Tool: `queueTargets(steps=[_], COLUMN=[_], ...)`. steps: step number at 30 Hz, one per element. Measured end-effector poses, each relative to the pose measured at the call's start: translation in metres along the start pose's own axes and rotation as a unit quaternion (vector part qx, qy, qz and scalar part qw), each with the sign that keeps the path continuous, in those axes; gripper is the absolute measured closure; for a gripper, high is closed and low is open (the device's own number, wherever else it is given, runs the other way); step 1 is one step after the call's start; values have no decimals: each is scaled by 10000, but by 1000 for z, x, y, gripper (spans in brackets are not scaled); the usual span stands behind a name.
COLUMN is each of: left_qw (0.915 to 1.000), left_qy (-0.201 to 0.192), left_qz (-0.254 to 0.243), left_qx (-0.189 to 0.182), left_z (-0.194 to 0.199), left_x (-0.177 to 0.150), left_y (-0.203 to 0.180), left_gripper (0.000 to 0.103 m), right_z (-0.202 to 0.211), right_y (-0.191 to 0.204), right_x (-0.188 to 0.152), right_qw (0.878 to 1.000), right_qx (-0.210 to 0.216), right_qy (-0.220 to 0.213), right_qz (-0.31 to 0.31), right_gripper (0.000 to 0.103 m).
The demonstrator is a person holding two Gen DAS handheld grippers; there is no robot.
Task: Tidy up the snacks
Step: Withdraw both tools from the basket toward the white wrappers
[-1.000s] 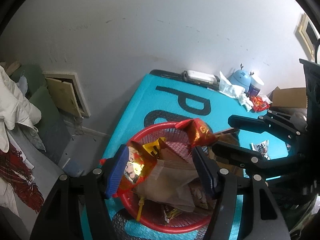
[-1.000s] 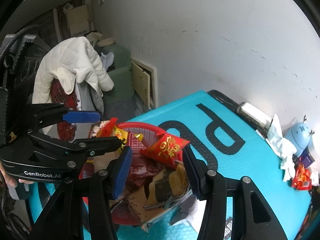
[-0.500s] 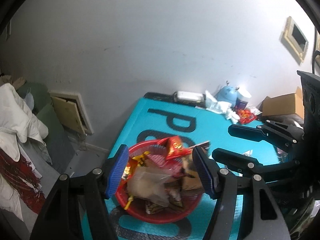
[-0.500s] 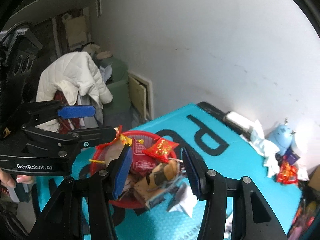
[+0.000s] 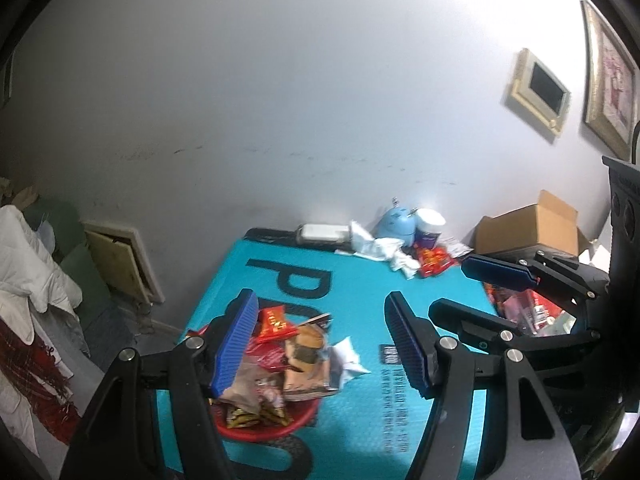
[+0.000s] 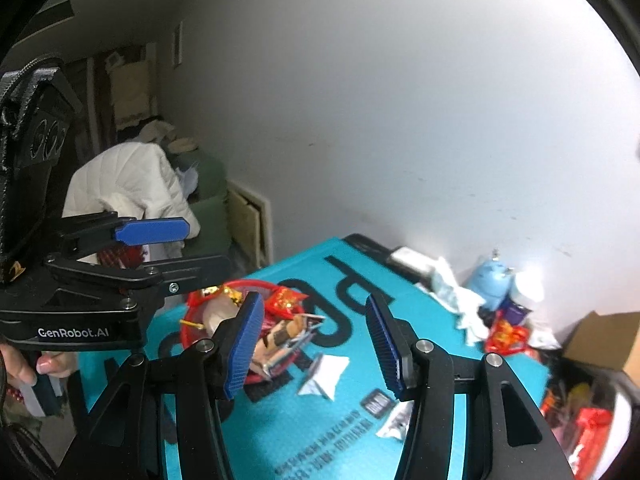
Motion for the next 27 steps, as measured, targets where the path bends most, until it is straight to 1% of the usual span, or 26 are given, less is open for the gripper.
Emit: queueTargets(steps=[8,11,13,17,23,25,27], left_qw=[9997,9995,9993,9991,9986,9985,9985], left_qy=[-128,-137,-128,-61,197,269,305], left_qz=[-154,-172,-186,-201,-165,-174,-166], left_qx=[-140,-230,-304,-379,-472,-439,-413], left_z=[15,15,13,5,-21,-30,-39], left_x=[5,3,1,-7,-22,-27,-31], left_y=[-40,-54,-63,-76,-87,-88,-88], left_gripper=[38,38,38,38,38,38,38], right_z=[49,58,63,65,55,53,48], right_y=[-17,-26,-33,-45,-65,-73,-82], right_x=[-9,-14,-18,-28,-47,-51,-55], right_qw=[9992,9986,9980,9968,9938,9924,9907], right_qx=[-321,-446,-538,-692,-974,-1065,-1143], right_qy=[-224,-250,-273,-215,-14,14,37], right_qz=[-50,-134,-194,-327,-533,-611,-733], right_gripper=[50,42,42,42,40,39,35])
Point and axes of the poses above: each gripper's, at about its wrist camera, not at the fingertips, and z roughly against the way its jaws point, y to its left, x to its top, the point moved 9 cm from there along -z, roughly the way its jaws point, and after that the axes turned 7 degrees about -z, right-handed, at the moved point
